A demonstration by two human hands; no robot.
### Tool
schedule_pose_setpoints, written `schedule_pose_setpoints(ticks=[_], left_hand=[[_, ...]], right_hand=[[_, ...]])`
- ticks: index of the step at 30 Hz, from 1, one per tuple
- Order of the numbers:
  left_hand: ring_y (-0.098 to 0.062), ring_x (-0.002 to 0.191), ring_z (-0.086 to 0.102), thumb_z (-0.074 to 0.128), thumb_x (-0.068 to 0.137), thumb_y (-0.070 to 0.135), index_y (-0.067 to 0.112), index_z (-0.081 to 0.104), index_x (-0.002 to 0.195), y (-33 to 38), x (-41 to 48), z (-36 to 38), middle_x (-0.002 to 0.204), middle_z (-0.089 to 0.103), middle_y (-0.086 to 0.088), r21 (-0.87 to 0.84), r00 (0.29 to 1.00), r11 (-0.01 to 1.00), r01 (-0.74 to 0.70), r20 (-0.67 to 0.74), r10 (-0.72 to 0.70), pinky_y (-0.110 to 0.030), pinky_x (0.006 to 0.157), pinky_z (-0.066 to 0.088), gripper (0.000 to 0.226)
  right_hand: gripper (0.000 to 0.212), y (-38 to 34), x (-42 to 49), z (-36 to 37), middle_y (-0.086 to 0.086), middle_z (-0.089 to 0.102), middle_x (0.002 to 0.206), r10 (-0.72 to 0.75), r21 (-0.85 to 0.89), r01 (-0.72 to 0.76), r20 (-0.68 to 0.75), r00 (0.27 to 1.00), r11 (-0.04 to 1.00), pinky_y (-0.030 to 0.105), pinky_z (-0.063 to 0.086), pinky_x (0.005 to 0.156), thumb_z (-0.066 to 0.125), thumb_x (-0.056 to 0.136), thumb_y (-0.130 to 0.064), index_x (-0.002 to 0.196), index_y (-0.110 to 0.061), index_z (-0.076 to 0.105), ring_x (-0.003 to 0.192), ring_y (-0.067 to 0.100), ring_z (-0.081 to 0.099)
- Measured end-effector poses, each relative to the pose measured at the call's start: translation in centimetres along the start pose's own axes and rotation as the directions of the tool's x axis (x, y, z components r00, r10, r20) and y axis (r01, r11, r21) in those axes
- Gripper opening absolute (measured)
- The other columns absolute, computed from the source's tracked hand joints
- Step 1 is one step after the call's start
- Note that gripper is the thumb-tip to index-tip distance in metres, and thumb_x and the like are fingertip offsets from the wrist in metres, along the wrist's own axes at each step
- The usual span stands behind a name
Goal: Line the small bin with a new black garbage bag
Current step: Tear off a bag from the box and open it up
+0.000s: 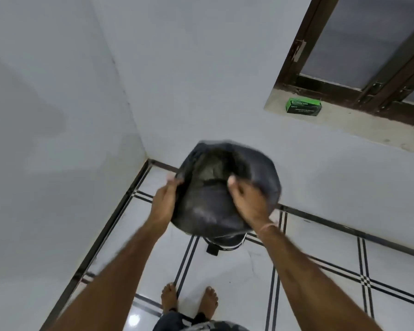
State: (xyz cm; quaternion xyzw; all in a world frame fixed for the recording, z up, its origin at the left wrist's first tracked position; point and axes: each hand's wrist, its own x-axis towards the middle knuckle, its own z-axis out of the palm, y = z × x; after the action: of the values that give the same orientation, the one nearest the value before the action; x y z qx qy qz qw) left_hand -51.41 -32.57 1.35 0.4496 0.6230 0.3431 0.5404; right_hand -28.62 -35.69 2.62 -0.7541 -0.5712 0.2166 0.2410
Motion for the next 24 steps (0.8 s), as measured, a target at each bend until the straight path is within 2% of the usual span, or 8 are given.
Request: schedule_pose_setpoints(ticks=[2,4,9,12,16,18,21,24], left_hand=[[-0.024,0.118,0.066,0.021,0.100,0.074,0.027,0.074,0.126,-3.4,-1.0,-0.8,0.126,0.073,-0.004,-0.032,0.990,0.990,0.138,-0.004,-0.138,-0.029,0.097,0.049,0.075],[-0.027,0.119,0.066,0.022,0.100,0.074,0.026,0.072,0.131,-5.3,-1.1,-2.3,0.131,0.071,-0.007,-0.047,0.978,0.977,0.207,-0.009,-0.208,-0.037,0.106,0.050,0.076],[-0.024,0.117,0.067,0.028,0.099,0.076,0.031,0.072,0.129,-4.5,0.4,-4.8,0.126,0.072,-0.002,-0.101,0.983,0.979,0.180,-0.025,-0.183,-0.041,0.108,0.050,0.069],[-0.023,0.122,0.065,0.026,0.091,0.085,0.034,0.071,0.129,-2.9,2.2,-5.8,0.128,0.070,0.002,-0.102,0.996,0.991,0.085,-0.030,-0.089,-0.039,0.110,0.048,0.079],[-0.022,0.124,0.061,0.027,0.102,0.071,0.026,0.070,0.133,-0.2,4.6,-6.7,0.134,0.067,0.001,-0.125,0.998,0.992,0.000,-0.070,-0.009,-0.033,0.107,0.045,0.069],[-0.022,0.128,0.060,0.027,0.100,0.075,0.028,0.070,0.132,0.8,5.6,-7.1,0.139,0.066,0.000,-0.119,0.998,0.993,-0.014,-0.068,0.006,-0.038,0.114,0.043,0.071],[-0.019,0.131,0.059,0.026,0.091,0.085,0.034,0.072,0.129,1.7,6.7,-7.5,0.138,0.067,0.004,-0.088,0.997,0.996,-0.034,-0.075,0.027,-0.044,0.120,0.040,0.078],[-0.017,0.130,0.060,0.029,0.084,0.091,0.036,0.073,0.126,1.9,8.2,-7.2,0.136,0.069,0.007,-0.104,0.997,0.994,-0.029,-0.079,0.020,-0.045,0.119,0.041,0.082]], right_hand=[[0.067,2.1,-2.1,2.7,-0.012,0.076,0.114,0.194,0.134,-0.229,0.236,0.952,0.964,0.034,0.050,0.103,0.031,0.093,-0.084,0.121,-0.039,0.072,0.121,0.019,0.067],[0.060,2.7,-3.0,3.7,-0.019,0.074,0.099,0.281,0.287,-0.351,0.258,0.924,0.891,0.034,0.049,0.105,0.039,0.092,-0.084,0.112,-0.039,0.071,0.114,0.012,0.068],[0.049,1.0,-2.2,4.2,-0.024,0.071,0.121,0.292,0.476,-0.395,0.277,0.915,0.786,0.033,0.044,0.114,0.047,0.082,-0.091,0.102,-0.057,0.075,0.125,0.007,0.062],[0.033,-0.3,-1.1,3.9,-0.034,0.068,0.109,0.236,0.506,-0.373,0.314,0.919,0.777,0.022,0.043,0.105,0.048,0.091,-0.082,0.094,-0.061,0.074,0.117,-0.003,0.062],[0.033,-3.1,0.3,3.2,-0.037,0.065,0.093,0.185,0.620,-0.368,0.341,0.922,0.692,-0.002,0.046,0.070,0.042,0.108,-0.056,0.095,-0.044,0.070,0.082,-0.024,0.065],[0.035,-3.5,1.2,3.6,-0.028,0.074,0.100,0.166,0.662,-0.351,0.328,0.930,0.662,0.003,0.051,0.079,0.043,0.107,-0.058,0.102,-0.042,0.074,0.093,-0.019,0.069],[0.059,-3.6,2.6,4.9,-0.015,0.072,0.134,0.177,0.649,-0.351,0.319,0.931,0.675,0.034,0.048,0.114,0.052,0.090,-0.082,0.129,-0.042,0.071,0.129,0.005,0.064],[0.079,-2.8,4.3,6.2,-0.012,0.062,0.148,0.190,0.629,-0.376,0.345,0.919,0.681,0.044,0.040,0.123,0.057,0.079,-0.090,0.143,-0.042,0.061,0.140,0.012,0.056]])
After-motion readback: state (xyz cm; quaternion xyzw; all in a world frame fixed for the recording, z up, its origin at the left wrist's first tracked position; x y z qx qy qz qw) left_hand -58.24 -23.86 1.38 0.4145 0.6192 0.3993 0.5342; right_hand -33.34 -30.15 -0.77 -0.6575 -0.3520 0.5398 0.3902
